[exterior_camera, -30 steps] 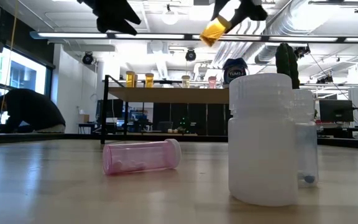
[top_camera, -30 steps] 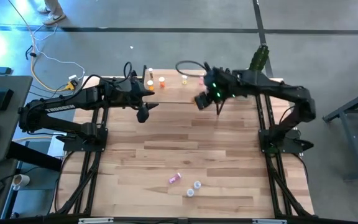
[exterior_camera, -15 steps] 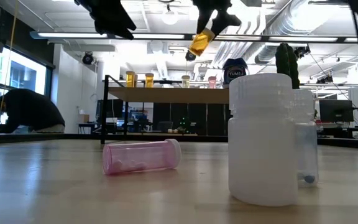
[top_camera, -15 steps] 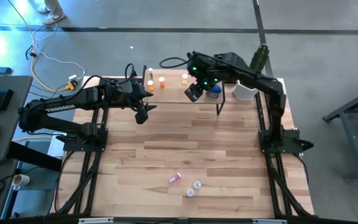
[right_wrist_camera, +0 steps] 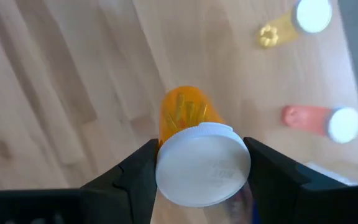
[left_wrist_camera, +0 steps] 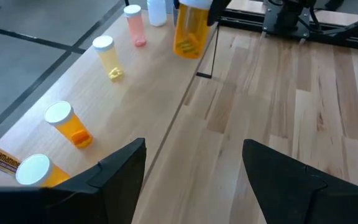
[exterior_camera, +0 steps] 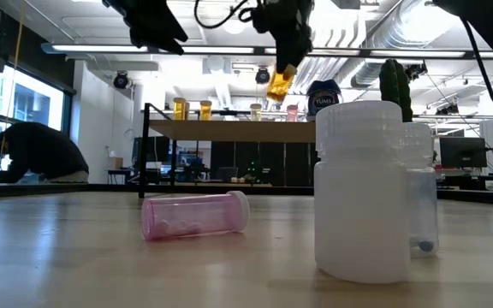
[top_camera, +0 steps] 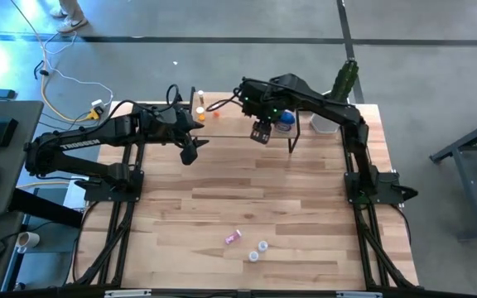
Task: Pick and place medicine bottles onto shelf by color
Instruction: Put the orange bottle on the shelf
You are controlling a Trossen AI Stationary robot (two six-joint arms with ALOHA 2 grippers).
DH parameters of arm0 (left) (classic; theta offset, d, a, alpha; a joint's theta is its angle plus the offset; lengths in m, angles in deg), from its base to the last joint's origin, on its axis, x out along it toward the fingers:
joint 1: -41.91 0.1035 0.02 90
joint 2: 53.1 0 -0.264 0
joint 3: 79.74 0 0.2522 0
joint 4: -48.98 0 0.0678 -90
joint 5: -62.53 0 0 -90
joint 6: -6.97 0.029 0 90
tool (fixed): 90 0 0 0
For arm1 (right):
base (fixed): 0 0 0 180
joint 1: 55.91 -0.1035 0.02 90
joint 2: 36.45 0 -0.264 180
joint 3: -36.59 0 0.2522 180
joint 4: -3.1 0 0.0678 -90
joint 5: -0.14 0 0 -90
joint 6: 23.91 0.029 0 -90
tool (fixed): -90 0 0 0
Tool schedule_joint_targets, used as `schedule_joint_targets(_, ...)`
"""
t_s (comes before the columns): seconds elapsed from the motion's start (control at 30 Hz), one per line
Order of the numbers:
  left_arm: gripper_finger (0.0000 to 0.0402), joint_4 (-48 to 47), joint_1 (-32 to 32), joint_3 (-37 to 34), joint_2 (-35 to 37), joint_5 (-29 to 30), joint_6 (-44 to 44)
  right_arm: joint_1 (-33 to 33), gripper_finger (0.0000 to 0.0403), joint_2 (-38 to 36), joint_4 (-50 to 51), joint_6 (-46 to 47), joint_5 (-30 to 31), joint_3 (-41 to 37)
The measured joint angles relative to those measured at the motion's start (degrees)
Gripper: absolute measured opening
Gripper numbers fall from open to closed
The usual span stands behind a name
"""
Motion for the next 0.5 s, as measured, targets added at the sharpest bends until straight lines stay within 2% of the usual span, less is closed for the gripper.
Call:
schedule_joint_targets(0.3,0.0255,0.04,0.00,-0.01,0.00,1.57,-1.49,1.48,0.0192,2.05,-0.02,-11.33,3.33,-0.04)
schedule_joint_targets(0.5,0.0255,0.04,-0.02,-0.01,0.00,1.68,-1.48,3.30,0.0192,3.02,-0.02,-14.02,3.40,-0.07)
